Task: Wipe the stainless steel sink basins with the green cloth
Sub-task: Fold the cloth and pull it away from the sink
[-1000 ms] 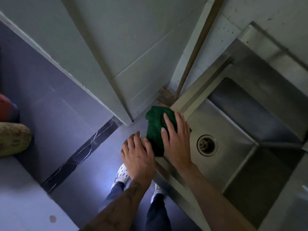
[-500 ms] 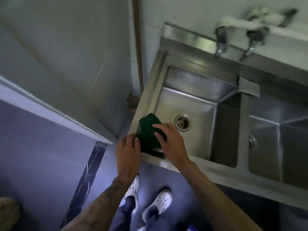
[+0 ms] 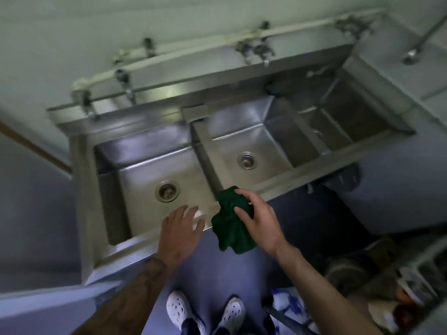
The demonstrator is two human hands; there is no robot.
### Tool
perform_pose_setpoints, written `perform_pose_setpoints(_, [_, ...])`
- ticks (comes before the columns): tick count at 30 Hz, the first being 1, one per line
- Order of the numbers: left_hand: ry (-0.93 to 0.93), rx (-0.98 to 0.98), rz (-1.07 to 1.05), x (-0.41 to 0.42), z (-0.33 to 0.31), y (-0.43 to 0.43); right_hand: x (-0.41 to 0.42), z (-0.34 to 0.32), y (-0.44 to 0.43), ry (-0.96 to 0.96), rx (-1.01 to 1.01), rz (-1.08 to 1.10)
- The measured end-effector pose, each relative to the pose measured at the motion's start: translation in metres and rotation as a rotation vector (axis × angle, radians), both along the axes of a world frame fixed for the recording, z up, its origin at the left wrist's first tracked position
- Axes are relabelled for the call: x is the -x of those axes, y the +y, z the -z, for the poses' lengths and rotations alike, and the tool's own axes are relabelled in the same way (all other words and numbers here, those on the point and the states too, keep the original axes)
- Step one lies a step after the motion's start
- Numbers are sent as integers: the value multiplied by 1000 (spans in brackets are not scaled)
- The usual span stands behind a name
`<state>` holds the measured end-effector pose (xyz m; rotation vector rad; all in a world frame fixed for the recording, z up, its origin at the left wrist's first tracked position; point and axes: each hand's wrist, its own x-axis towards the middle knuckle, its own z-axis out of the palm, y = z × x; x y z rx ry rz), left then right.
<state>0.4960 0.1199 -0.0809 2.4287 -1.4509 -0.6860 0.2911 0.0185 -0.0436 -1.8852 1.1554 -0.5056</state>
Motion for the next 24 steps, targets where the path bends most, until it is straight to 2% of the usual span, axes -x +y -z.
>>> perform_pose_setpoints(4, [-78,-45,200,62,-22,-45,90,-20,-6,-24,28,186])
perform_pose_setpoints(12, [-214,-8,655,187,-60,-139,226,-47,-8,-36,140,514])
perform_pose_setpoints(24, [-128,110,1194,361,-91,-245,350,-83,14,124,191,943])
